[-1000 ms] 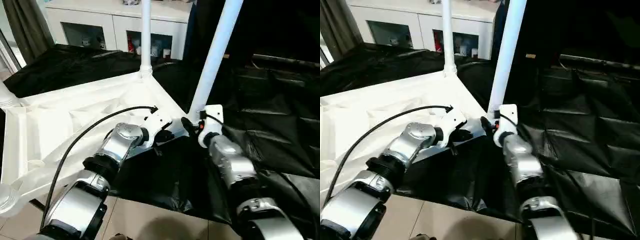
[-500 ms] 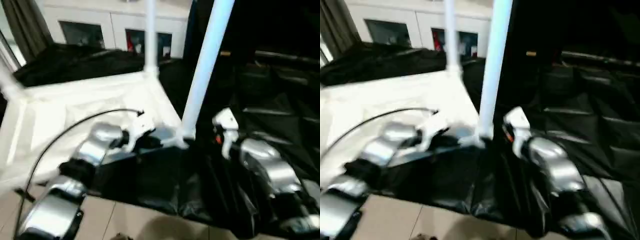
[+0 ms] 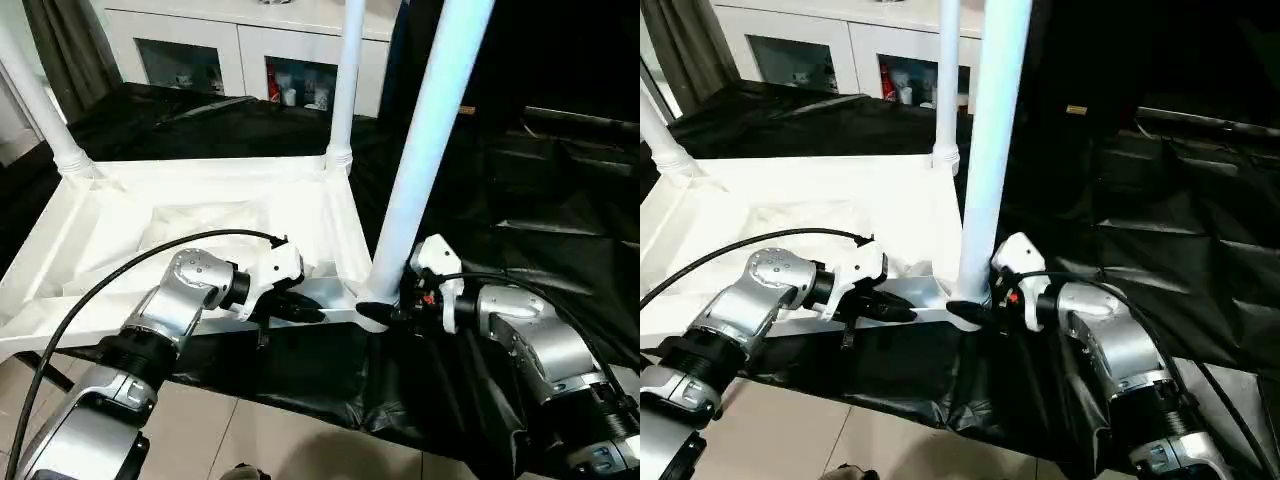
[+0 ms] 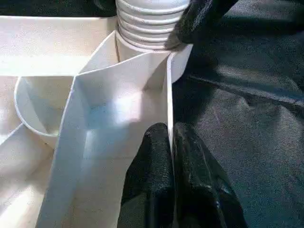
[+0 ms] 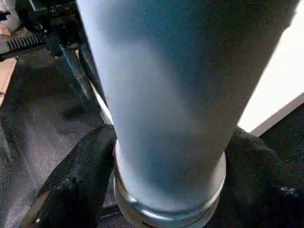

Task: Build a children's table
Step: Rotate leg to tighten

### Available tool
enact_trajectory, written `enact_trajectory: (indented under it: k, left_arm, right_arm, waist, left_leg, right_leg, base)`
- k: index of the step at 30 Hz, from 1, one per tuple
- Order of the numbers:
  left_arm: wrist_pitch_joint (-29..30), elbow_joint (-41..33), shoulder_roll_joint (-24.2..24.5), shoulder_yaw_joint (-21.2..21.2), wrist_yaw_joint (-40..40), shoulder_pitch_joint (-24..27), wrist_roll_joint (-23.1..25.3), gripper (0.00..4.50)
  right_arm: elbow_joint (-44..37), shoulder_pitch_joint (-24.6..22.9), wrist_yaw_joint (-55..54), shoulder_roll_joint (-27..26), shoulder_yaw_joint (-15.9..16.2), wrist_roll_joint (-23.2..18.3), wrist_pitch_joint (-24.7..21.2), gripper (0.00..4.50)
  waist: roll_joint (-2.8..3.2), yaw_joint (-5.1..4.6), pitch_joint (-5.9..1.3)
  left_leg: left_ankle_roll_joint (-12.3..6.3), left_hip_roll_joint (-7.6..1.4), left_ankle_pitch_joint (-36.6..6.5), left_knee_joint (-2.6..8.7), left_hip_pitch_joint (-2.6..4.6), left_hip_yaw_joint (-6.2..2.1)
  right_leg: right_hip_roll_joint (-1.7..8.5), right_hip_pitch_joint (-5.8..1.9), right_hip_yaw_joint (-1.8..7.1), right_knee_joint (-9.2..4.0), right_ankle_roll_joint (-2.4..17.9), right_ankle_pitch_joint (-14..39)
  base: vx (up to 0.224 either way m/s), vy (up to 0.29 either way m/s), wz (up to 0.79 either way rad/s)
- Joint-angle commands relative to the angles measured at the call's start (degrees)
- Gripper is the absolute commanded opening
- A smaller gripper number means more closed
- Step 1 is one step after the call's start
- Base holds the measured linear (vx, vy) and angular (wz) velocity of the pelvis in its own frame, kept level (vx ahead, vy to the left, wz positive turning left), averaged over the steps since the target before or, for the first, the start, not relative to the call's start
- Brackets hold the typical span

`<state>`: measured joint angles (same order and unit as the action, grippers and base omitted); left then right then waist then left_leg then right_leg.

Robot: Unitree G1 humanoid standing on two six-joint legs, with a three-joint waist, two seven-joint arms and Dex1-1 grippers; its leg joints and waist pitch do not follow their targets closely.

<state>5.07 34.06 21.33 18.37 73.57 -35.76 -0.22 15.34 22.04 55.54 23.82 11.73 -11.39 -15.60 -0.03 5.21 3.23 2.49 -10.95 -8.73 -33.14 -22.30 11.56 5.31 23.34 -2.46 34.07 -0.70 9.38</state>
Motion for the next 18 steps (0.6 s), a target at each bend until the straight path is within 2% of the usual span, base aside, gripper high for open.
enact_trajectory:
  k: [1,5,7,10,12,13,14,15,16,17,18]
  left_arm:
    - [-0.29,-3.25,-0.72,-0.17,1.83,-0.33,-2.22,0.00]
    - [-0.14,-3.44,-0.61,-0.28,1.74,-0.09,-2.15,0.00]
    - [-0.12,-3.38,-0.63,-0.32,1.61,-0.08,-2.11,0.00]
    - [0.60,-2.11,-1.44,-0.86,-1.01,-0.58,-1.47,0.00]
    - [1.53,1.34,-3.62,-1.66,-6.29,-2.16,-0.24,0.00]
    - [2.65,4.42,-5.96,-2.54,-11.37,-3.69,0.50,0.00]
    - [2.65,4.42,-5.96,-2.54,-11.37,-3.69,0.50,0.00]
    - [2.87,6.08,-7.30,-2.88,-14.64,-4.59,1.14,0.00]
    - [3.55,8.39,-9.39,-3.33,-19.19,-5.90,1.84,0.00]
    - [3.97,9.82,-10.72,-3.60,-22.10,-6.74,2.29,0.00]
    - [4.71,11.44,-12.60,-3.99,-25.58,-7.76,2.55,0.00]
  right_arm:
    - [-0.69,-0.47,0.48,0.85,0.27,0.31,-0.10,3.12]
    - [-0.72,-0.66,0.54,0.85,0.30,0.26,-0.31,2.80]
    - [-0.61,-0.72,0.42,0.67,0.12,0.33,-0.39,2.75]
    - [1.05,-0.80,-2.83,-1.62,-1.95,-0.68,-1.27,2.73]
    - [5.11,-0.40,-10.29,-5.00,-4.03,0.10,-2.18,2.72]
    - [8.81,0.25,-18.39,-8.09,-6.06,1.42,-1.80,2.72]
    - [8.81,0.25,-18.39,-8.09,-6.06,1.42,-1.80,2.72]
    - [10.25,0.68,-22.71,-9.96,-7.68,1.27,-2.13,2.72]
    - [12.14,1.37,-28.94,-12.49,-9.56,1.49,-1.99,2.72]
    - [13.25,1.80,-32.86,-14.09,-10.73,1.60,-1.93,2.72]
    - [14.61,2.50,-36.81,-15.92,-11.31,2.12,-1.40,2.72]
  waist:
    - [-0.22,-0.16,-3.93]
    - [-0.23,-0.17,-4.06]
    - [-0.20,-0.13,-4.04]
    - [-0.18,-0.22,-4.00]
    - [-0.30,-0.60,-3.86]
    - [-0.42,-0.69,-3.88]
    - [-0.39,-0.79,-3.88]
    - [-0.38,-0.68,-3.86]
    - [-0.27,-0.78,-3.75]
    - [-0.20,-1.05,-3.55]
    - [-0.27,-1.36,-3.66]
  left_leg:
    - [0.45,-2.29,-18.71,4.10,1.67,-1.13]
    - [-0.23,-2.20,-16.94,3.92,1.57,-1.00]
    - [-0.35,-2.18,-16.96,3.88,1.58,-0.98]
    - [-0.11,-2.17,-17.58,3.95,1.60,-1.02]
    - [0.60,-1.99,-18.86,3.96,1.62,-0.99]
    - [1.08,-1.97,-19.06,3.94,1.70,-1.03]
    - [1.89,-1.82,-19.96,3.94,1.93,-1.13]
    - [2.03,-1.90,-20.28,4.08,1.90,-1.37]
    - [2.07,-1.94,-20.55,4.08,1.92,-1.25]
    - [2.76,-1.80,-22.55,4.12,2.19,-1.29]
    - [3.34,-1.59,-23.32,4.12,2.19,-1.47]
  right_leg:
    - [2.82,-1.99,1.83,-4.06,11.72,17.05]
    - [2.63,-2.12,1.78,-3.73,12.55,13.90]
    - [2.70,-2.14,1.79,-3.77,12.65,14.03]
    - [2.69,-2.11,1.76,-3.87,12.49,15.17]
    - [2.72,-1.80,1.79,-4.21,12.06,17.76]
    - [2.80,-1.70,1.77,-4.24,11.85,18.73]
    - [2.83,-1.56,1.66,-4.47,11.40,21.03]
    - [2.94,-1.87,1.60,-4.69,10.52,22.48]
    - [2.83,-1.62,1.73,-4.75,10.30,22.44]
    - [2.74,-1.13,1.71,-5.03,9.97,24.37]
    - [2.82,-1.29,1.55,-5.15,9.21,26.39]
  base:
    - [0.000,0.000,0.00]
    - [0.000,0.000,0.00]
    - [0.000,0.000,0.00]
    - [0.000,0.000,0.00]
    - [0.000,0.000,0.00]
    - [0.000,0.000,0.00]
    - [0.000,0.000,0.00]
    - [0.000,0.000,0.00]
    - [0.000,0.000,0.00]
    - [0.000,0.000,0.00]
    - [0.000,0.000,0.00]
